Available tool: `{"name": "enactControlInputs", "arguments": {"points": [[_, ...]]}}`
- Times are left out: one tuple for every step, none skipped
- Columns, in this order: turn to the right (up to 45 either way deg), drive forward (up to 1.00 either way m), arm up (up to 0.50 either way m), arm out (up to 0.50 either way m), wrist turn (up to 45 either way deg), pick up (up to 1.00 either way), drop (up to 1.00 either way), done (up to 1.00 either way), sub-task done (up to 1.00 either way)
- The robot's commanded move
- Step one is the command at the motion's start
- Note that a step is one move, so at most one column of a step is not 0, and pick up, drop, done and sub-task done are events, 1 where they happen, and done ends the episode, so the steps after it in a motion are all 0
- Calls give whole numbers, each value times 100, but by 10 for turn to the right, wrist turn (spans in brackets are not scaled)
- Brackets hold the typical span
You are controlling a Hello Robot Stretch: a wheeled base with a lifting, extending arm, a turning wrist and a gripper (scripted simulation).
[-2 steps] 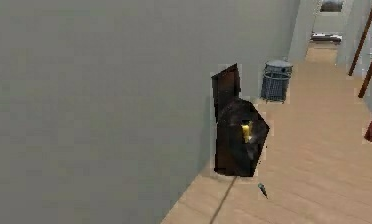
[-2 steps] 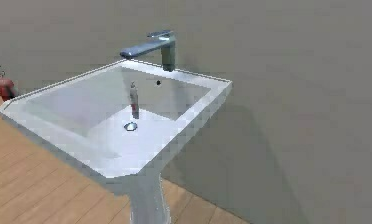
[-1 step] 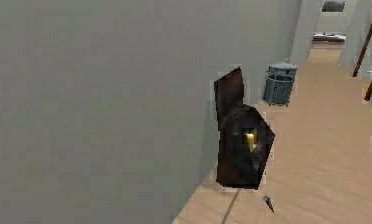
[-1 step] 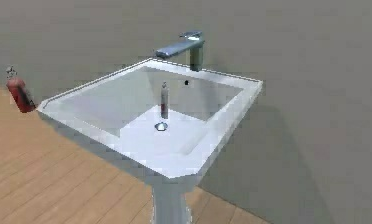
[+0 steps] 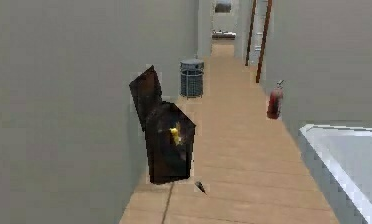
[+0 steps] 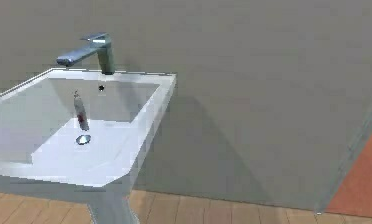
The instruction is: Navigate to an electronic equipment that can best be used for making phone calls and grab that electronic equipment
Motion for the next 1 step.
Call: {"name": "enactControlInputs", "arguments": {"points": [[0, 100, 0, 0, 0, 0, 0, 0, 0]]}}
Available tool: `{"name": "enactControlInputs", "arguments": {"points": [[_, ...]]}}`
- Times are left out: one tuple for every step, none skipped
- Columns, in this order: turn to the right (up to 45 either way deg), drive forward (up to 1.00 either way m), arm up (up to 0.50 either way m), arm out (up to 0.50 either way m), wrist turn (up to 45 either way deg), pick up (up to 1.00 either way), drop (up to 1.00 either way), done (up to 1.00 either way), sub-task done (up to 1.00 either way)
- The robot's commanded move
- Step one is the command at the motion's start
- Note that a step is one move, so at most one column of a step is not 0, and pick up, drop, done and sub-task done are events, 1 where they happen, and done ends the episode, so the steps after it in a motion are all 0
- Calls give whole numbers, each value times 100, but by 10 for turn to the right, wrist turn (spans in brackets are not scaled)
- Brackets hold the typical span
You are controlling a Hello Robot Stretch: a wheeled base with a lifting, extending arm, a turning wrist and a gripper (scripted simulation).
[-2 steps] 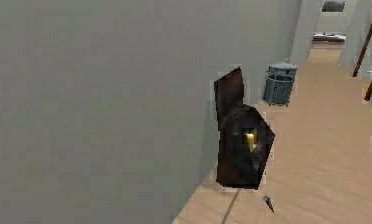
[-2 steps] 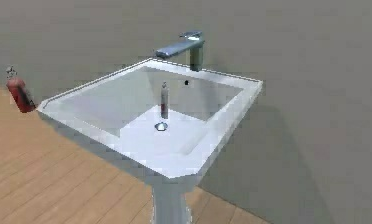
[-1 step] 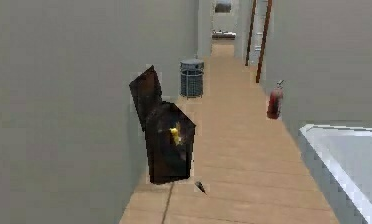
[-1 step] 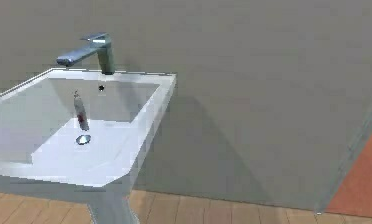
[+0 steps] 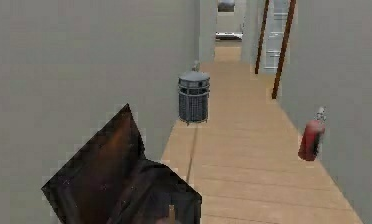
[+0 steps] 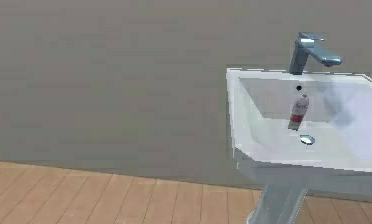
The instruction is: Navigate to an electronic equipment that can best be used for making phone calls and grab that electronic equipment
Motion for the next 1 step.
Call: {"name": "enactControlInputs", "arguments": {"points": [[270, 0, 0, 0, 0, 0, 0, 0, 0]]}}
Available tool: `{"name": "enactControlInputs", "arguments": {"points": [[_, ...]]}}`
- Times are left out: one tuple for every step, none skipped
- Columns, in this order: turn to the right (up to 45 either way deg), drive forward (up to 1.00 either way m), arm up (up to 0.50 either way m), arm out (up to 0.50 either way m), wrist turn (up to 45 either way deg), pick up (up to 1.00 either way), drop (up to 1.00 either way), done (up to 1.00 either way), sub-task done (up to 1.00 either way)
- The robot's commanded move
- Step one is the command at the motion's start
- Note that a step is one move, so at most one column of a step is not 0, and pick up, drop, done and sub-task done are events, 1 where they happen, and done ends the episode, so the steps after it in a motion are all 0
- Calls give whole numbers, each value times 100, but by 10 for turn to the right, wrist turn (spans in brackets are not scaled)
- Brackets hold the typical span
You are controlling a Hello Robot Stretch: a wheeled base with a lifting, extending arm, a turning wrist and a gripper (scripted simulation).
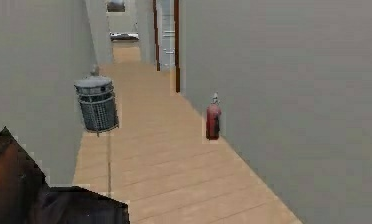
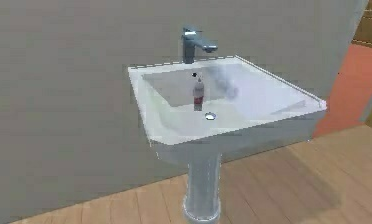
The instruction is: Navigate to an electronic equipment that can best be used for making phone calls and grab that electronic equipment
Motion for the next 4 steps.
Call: {"name": "enactControlInputs", "arguments": {"points": [[0, 5, 0, 0, 0, 0, 0, 0, 0], [240, 0, 0, 0, 0, 0, 0, 0, 0], [0, 40, 0, 0, 0, 0, 0, 0, 0], [-360, 0, 0, 0, 0, 0, 0, 0, 0]]}}
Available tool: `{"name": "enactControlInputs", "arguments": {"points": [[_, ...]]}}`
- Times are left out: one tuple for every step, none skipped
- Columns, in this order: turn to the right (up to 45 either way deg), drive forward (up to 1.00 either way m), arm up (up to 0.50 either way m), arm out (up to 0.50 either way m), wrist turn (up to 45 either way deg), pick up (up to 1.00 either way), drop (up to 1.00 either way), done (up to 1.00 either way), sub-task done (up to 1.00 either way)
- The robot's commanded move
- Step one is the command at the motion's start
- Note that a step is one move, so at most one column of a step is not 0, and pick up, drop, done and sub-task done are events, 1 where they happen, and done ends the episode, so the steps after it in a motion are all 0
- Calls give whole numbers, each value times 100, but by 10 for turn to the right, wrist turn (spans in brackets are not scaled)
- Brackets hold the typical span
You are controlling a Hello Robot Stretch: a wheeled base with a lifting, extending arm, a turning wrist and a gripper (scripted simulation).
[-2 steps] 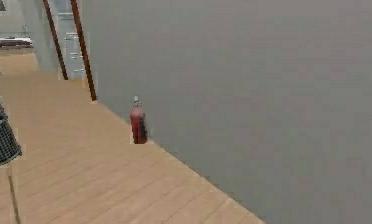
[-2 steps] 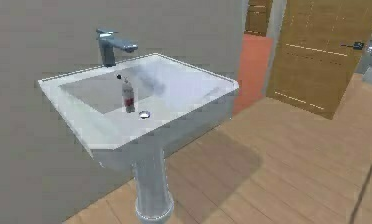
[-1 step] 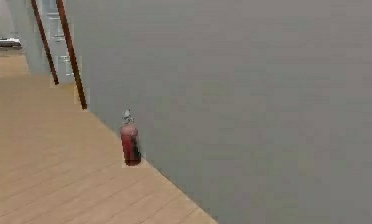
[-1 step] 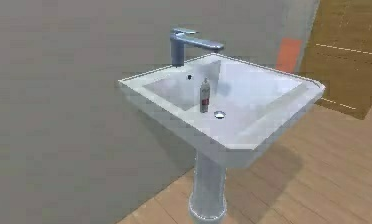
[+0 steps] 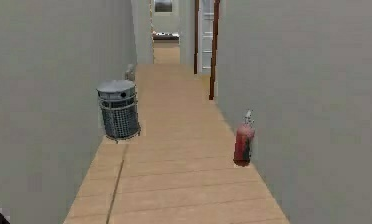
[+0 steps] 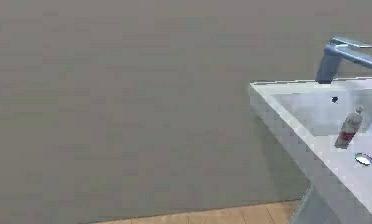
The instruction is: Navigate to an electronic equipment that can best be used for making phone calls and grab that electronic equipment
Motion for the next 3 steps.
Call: {"name": "enactControlInputs", "arguments": {"points": [[0, 100, 0, 0, 0, 0, 0, 0, 0], [0, 100, 0, 0, 0, 0, 0, 0, 0], [-30, 0, 0, 0, 0, 0, 0, 0, 0]]}}
